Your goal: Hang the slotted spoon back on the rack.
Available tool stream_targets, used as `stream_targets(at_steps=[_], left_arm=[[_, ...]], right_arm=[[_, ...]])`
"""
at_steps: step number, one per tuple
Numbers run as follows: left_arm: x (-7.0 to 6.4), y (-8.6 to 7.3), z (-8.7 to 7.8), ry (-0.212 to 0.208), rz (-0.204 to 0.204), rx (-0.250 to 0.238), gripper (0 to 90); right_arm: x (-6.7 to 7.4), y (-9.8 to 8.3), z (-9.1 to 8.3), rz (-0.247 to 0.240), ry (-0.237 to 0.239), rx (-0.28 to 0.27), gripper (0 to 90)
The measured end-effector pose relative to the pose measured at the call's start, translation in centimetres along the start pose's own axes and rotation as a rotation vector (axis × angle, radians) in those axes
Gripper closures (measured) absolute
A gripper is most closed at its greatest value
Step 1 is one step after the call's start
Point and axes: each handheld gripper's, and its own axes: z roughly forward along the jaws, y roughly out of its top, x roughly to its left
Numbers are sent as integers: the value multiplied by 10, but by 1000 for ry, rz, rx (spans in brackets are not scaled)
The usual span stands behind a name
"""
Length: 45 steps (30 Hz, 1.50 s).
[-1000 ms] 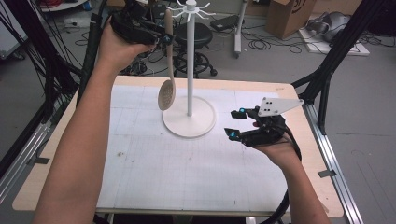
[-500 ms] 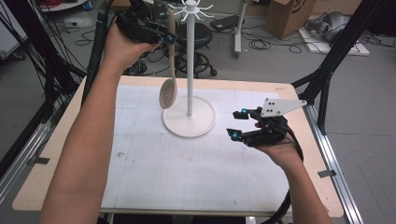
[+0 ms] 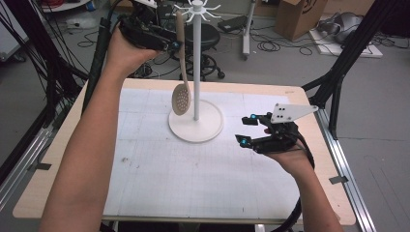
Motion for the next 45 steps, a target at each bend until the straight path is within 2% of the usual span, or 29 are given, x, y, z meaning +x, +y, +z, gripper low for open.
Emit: stream_targets(at_steps=[3, 6, 8, 10, 13, 15, 23, 24, 34, 38, 45], left_arm=[[-1, -9, -7, -8, -13, -34, 488], [-1, -19, -11, 0, -20, -14, 458], [-2, -27, -15, -12, -31, -35, 438], [-3, -34, -17, -17, -39, -23, 425], [-5, -44, -22, -20, -45, -32, 395], [-8, -49, -25, -13, -43, -15, 379], [-14, -70, -39, -22, -52, -53, 328], [-15, -72, -41, -21, -52, -57, 324], [-36, -98, -51, -46, -38, -87, 233], [-46, -113, -53, -43, -36, -87, 192], [-56, -139, -53, -61, -48, -109, 160]], right_arm=[[1, 0, 0, -3, 0, -3, 375], [1, 1, 1, -7, -3, -4, 375], [2, 1, 2, -4, -4, -1, 375], [2, 2, 2, -10, -6, -7, 375], [2, 3, 2, -10, -9, -9, 375], [3, 3, 3, -6, -8, -8, 375], [2, 3, 4, -10, -18, -8, 375], [2, 3, 3, 1, -15, -7, 375], [0, 1, 0, 10, -32, -7, 371], [0, -2, -1, 13, -37, -10, 365], [-1, -11, -4, 32, -46, -5, 352]])
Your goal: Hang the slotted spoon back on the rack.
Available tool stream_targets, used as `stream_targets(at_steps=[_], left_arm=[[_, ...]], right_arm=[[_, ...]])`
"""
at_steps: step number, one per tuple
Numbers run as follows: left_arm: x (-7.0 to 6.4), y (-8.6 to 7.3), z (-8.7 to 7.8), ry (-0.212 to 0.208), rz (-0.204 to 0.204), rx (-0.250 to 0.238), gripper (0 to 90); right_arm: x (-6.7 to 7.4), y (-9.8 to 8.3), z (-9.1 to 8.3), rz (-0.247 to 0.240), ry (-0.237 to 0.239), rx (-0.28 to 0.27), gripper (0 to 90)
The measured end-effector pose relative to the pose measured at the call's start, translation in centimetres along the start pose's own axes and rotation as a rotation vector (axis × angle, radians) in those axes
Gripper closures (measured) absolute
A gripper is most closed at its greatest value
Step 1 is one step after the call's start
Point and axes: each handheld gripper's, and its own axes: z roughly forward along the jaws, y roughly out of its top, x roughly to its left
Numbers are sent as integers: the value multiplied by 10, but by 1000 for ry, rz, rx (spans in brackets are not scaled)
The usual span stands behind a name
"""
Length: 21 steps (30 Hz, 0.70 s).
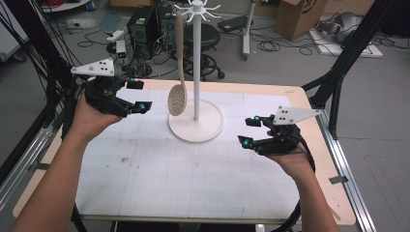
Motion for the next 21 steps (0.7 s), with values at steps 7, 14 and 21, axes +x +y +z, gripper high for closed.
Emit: stream_targets(at_steps=[7, 14, 21], left_arm=[[-7, -22, 2, -11, 0, -6, 138], [-9, -41, 1, -17, -16, -21, 119], [-14, -64, -1, -19, -23, -48, 112]], right_arm=[[0, -9, -4, 10, -7, -12, 343], [-2, -15, -6, 22, -25, -11, 330], [-4, -26, -6, 61, -49, -5, 304]])
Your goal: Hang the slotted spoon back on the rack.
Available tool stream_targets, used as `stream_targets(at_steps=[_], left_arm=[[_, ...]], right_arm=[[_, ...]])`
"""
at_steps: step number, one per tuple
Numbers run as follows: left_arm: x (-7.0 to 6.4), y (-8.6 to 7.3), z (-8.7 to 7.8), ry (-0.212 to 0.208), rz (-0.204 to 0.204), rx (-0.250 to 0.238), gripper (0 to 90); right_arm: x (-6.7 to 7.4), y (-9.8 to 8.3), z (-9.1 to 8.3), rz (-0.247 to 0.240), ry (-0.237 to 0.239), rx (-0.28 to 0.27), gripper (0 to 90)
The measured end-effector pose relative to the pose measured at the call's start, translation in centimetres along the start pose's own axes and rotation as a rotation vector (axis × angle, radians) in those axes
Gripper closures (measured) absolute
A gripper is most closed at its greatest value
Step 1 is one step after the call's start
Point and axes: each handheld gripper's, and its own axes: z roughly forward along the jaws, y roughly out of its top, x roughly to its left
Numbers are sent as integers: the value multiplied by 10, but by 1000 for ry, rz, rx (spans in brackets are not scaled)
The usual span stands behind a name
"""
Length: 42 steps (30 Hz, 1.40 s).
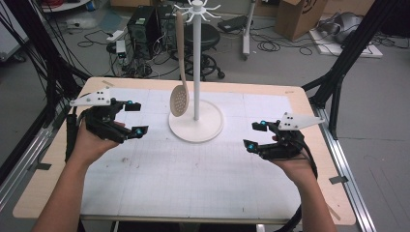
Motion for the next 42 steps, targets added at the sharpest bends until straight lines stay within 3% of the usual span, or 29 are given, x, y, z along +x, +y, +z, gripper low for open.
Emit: stream_targets(at_steps=[12, 15, 19, 21, 42], left_arm=[[-2, -36, 1, 14, -20, -8, 87], [-3, -40, 7, 16, -16, 47, 68], [-5, -44, 11, 7, -11, 61, 60], [-7, -45, 14, 11, -3, 70, 40], [-12, -57, 8, 19, -10, 61, 17]], right_arm=[[-3, -31, -1, 50, -27, -15, 226], [-2, -42, 0, 67, -32, -19, 207], [-1, -54, 0, 78, -41, -13, 202], [-2, -56, 1, 75, -51, 20, 200], [-5, -66, -4, 113, -49, -9, 188]])
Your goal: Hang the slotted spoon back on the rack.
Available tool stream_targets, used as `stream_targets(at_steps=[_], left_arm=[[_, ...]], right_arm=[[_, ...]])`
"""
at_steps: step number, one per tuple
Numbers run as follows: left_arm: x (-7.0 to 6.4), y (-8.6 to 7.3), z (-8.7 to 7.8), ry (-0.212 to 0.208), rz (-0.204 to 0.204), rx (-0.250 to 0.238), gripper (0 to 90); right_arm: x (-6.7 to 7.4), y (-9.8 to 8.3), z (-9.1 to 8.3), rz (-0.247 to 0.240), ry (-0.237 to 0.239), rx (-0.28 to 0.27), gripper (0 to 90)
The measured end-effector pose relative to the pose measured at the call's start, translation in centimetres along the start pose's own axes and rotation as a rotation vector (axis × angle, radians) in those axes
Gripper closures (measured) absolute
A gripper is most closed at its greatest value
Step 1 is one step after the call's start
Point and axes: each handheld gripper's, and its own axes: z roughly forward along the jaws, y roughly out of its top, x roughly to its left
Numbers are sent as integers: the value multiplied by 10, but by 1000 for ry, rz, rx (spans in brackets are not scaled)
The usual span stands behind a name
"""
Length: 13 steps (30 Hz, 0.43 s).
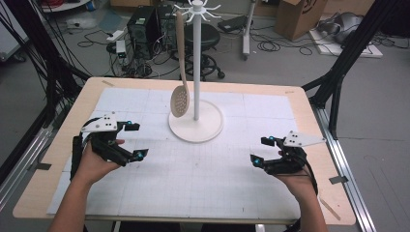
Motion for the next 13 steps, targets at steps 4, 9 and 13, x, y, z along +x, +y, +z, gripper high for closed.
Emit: stream_targets(at_steps=[4, 9, 13], left_arm=[[0, -1, 2, 3, 3, 12, 17], [0, -2, 4, 6, 3, 26, 17], [1, -3, 6, 9, 3, 39, 17]], right_arm=[[-2, -1, -1, 2, -4, -1, 188], [-2, -1, 0, 4, -3, -1, 188], [-3, -1, -1, 4, -4, -2, 188]])
